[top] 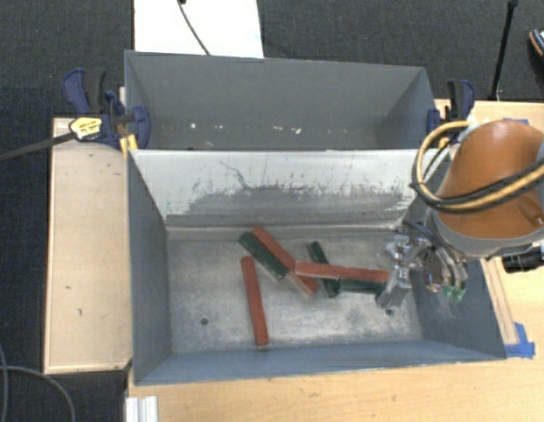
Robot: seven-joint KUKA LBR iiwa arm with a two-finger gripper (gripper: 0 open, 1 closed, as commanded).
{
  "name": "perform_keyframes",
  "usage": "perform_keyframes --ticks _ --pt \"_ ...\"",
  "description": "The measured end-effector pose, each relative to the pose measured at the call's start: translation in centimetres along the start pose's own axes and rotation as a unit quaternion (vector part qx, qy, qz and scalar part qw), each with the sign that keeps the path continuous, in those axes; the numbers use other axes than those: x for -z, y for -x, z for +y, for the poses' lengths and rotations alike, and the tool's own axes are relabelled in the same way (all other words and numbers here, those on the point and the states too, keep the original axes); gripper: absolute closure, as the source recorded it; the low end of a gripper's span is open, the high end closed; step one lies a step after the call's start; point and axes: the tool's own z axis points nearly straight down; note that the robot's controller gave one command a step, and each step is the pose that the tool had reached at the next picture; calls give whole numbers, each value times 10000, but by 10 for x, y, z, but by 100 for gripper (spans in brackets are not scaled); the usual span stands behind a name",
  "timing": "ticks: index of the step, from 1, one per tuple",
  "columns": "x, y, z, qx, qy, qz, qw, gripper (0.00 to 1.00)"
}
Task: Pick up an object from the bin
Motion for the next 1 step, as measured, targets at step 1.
perform_keyframes --ticks 1 --pt "66 70 -26 -1167 -7 5 9932 100"
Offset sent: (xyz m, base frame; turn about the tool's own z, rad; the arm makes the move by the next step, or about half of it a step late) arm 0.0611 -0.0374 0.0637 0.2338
